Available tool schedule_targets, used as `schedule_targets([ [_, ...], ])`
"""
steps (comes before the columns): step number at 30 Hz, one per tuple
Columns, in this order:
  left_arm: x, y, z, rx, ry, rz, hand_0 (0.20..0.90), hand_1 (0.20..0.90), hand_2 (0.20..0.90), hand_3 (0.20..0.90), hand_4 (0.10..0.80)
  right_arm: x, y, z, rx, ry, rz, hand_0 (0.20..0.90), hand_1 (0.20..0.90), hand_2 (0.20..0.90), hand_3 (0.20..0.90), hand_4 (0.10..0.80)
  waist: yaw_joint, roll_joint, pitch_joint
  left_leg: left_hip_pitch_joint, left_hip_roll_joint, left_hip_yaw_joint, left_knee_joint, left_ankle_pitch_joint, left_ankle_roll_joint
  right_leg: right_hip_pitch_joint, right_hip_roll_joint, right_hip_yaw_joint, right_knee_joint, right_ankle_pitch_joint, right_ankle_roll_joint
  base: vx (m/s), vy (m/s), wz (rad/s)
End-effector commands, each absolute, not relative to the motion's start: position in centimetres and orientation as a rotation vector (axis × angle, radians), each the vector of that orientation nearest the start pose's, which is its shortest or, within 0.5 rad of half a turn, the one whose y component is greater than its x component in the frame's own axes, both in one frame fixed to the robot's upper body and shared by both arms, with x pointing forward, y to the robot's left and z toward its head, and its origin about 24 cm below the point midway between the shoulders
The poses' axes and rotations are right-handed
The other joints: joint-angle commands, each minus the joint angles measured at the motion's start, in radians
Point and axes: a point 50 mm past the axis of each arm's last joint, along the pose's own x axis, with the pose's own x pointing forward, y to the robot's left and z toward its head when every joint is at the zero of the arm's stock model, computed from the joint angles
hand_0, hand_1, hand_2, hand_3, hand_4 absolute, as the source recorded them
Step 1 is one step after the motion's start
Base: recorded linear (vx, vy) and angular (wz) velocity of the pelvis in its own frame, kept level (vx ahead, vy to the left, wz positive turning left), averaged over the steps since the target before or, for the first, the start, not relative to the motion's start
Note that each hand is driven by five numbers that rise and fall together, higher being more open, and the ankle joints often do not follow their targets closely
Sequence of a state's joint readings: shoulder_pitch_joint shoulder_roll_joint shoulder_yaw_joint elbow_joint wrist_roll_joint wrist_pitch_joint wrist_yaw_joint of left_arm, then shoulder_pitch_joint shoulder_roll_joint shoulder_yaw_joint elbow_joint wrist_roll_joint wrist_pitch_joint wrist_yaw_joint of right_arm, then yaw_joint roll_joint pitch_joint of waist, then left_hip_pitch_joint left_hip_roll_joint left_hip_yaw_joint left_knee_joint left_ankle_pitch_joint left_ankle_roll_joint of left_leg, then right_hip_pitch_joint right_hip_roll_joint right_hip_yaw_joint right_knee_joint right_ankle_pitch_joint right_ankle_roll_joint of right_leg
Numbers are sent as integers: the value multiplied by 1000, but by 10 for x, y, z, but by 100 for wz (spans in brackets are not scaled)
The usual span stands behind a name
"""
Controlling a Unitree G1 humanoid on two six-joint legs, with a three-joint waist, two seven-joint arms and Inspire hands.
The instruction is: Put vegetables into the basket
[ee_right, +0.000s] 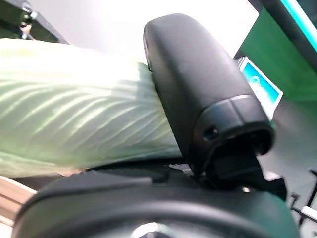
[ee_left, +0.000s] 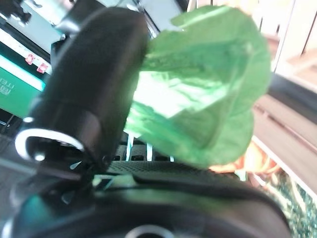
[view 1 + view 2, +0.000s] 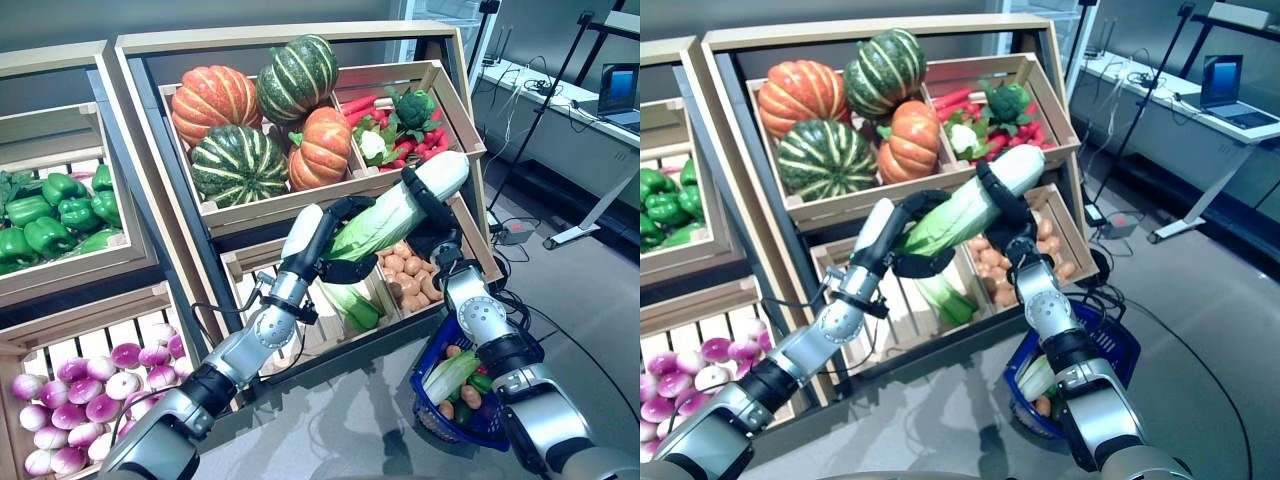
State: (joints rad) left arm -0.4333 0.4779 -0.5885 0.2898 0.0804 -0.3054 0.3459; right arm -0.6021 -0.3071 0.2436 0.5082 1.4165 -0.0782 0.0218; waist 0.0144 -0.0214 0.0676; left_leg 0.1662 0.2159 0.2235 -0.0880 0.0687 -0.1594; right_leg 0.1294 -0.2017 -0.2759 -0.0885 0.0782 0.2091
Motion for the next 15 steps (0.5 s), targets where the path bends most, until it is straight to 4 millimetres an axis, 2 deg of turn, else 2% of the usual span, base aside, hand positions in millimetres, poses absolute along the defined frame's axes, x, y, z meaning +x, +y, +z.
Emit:
schedule_targets([
  [1, 314, 114, 115, 485, -525, -261, 900, 900, 900, 900, 800, 379, -172, 190, 949, -357, 205, 300, 300, 300, 300, 400, -6, -25, -55, -22, -56, -23, 1, -81, 35, 23, 20, 37, 7, -53, -38, -20, -18, -5],
  [10, 313, 152, 72, 610, -339, -169, 900, 900, 900, 900, 800, 367, -218, 190, 871, -474, 98, 300, 300, 300, 300, 400, -14, -27, -47, -16, -50, -11, 1, -81, 33, 24, 20, 41, 5, -52, -35, -6, -13, -4],
  [12, 310, 167, 57, 670, -269, -146, 900, 900, 900, 900, 800, 363, -239, 193, 817, -505, 43, 300, 300, 300, 300, 400, -16, -28, -46, -14, -48, -5, 1, -79, 32, 23, 20, 44, 6, -50, -34, 0, 0, 0],
  [13, 310, 168, 56, 672, -263, -145, 900, 900, 900, 900, 800, 363, -241, 193, 816, -505, 38, 300, 300, 300, 300, 400, -16, -28, -46, -14, -48, -4, 1, -79, 32, 22, 20, 44, 6, -50, -34, 0, 0, 0],
  [15, 307, 180, 44, 698, -198, -115, 900, 900, 900, 900, 800, 359, -257, 193, 768, -517, -23, 300, 300, 300, 300, 400, -19, -29, -44, -15, -47, 0, 1, -77, 32, 20, 21, 47, 6, -50, -33, 0, 0, 0],
])
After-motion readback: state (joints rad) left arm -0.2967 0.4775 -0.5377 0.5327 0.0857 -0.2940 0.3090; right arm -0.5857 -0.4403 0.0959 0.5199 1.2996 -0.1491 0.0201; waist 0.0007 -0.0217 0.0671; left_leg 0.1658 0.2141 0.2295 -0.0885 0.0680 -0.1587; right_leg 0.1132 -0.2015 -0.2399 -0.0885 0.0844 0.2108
